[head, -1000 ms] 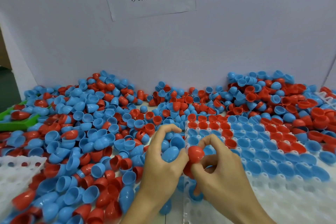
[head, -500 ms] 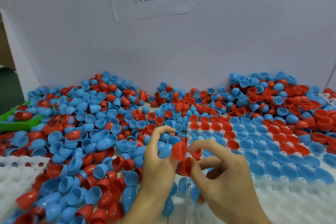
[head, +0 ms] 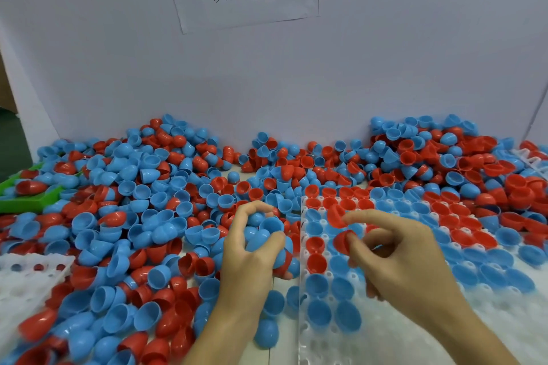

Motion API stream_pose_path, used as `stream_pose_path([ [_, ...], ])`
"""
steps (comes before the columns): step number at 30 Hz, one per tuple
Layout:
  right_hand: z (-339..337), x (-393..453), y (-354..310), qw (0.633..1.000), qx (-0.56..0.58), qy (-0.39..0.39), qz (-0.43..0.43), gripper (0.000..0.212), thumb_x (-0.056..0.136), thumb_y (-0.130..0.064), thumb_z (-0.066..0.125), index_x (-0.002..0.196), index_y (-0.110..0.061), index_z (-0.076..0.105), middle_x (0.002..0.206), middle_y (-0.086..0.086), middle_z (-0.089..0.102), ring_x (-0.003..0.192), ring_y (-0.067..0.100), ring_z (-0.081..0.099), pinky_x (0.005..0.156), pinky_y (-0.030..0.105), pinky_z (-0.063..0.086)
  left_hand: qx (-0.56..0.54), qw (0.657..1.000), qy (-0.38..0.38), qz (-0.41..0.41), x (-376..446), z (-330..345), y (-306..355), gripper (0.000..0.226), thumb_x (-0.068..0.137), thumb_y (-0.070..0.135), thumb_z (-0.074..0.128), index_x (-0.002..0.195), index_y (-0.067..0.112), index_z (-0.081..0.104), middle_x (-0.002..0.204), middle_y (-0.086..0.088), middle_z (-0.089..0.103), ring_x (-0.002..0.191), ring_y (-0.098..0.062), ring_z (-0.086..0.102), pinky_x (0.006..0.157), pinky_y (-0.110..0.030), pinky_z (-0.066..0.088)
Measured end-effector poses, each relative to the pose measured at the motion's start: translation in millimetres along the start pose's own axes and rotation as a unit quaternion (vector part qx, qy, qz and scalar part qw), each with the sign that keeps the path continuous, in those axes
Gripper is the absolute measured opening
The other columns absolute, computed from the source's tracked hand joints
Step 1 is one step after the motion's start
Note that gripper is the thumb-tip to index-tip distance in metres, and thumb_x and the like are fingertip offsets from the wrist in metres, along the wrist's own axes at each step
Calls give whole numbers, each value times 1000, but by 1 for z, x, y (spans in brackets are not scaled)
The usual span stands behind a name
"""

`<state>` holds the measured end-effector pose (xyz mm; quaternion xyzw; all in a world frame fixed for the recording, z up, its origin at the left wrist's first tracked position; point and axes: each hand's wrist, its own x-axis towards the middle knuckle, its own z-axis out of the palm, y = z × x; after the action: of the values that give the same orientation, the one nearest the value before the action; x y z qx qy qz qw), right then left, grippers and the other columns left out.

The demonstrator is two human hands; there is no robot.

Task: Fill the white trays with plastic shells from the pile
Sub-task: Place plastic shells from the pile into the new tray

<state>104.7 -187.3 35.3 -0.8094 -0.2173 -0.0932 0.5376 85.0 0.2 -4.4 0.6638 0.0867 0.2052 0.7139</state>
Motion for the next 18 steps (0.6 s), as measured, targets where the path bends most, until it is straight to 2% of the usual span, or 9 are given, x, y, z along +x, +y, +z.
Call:
stream_pose_path([
  [2, -15, 5, 6, 999, -10, -22, 28, 30, 87, -14, 72, 84, -44, 69, 50, 4, 64, 32, 10, 49, 37, 17, 39, -16, 1000, -4, -12, 1, 0, 0, 31, 69, 21, 66, 98, 31, 65, 90, -11, 66, 66, -24, 66, 54, -37, 57],
  [4, -26, 7, 9, 996, -42, -64, 42, 24, 85, -19, 75, 82, -42, 69, 47, 1, 59, 37, 5, 43, 42, 12, 37, -25, 999, -6, -19, 1, 0, 0, 31, 70, 20, 66, 99, 31, 65, 89, -13, 65, 65, -25, 65, 53, -36, 56],
  [6, -32, 8, 10, 989, -88, -108, 47, 18, 82, -26, 77, 80, -42, 70, 44, -3, 51, 40, 6, 39, 48, 15, 37, -29, 999, -4, -21, 1, 0, -1, 29, 73, 18, 67, 100, 31, 65, 89, -14, 65, 64, -25, 65, 52, -35, 55],
  [9, -36, 7, 12, 975, -137, -163, 63, 14, 81, -30, 77, 75, -41, 70, 44, -5, 41, 42, 8, 35, 49, 19, 36, -35, 999, 0, -24, 2, -1, -2, 29, 87, 4, 66, 98, 30, 66, 90, -15, 67, 61, -25, 65, 49, -32, 53],
  [12, -38, 6, 14, 956, -181, -215, 79, 9, 80, -35, 77, 74, -35, 70, 47, -4, 36, 45, 10, 31, 49, 22, 33, -53, 998, -2, -32, 2, 0, 0, 26, 82, 8, 68, 95, 31, 66, 90, -6, 70, 59, -24, 66, 48, -32, 52],
  [15, -41, 5, 14, 935, -230, -251, 97, 9, 76, -41, 76, 73, -40, 68, 49, -7, 37, 46, 9, 34, 48, 23, 32, -59, 997, -4, -41, 1, 0, 1, 27, 85, 6, 68, 95, 30, 66, 98, -14, 67, 59, -24, 65, 49, -32, 52],
  [18, -35, 2, 14, 905, -295, -278, 126, 14, 71, -48, 77, 77, -51, 64, 55, -14, 50, 50, 6, 45, 48, 23, 35, -61, 997, -7, -48, 1, 1, 3, 28, 87, 3, 66, 95, 29, 66, 106, -23, 62, 60, -24, 65, 48, -32, 52],
])
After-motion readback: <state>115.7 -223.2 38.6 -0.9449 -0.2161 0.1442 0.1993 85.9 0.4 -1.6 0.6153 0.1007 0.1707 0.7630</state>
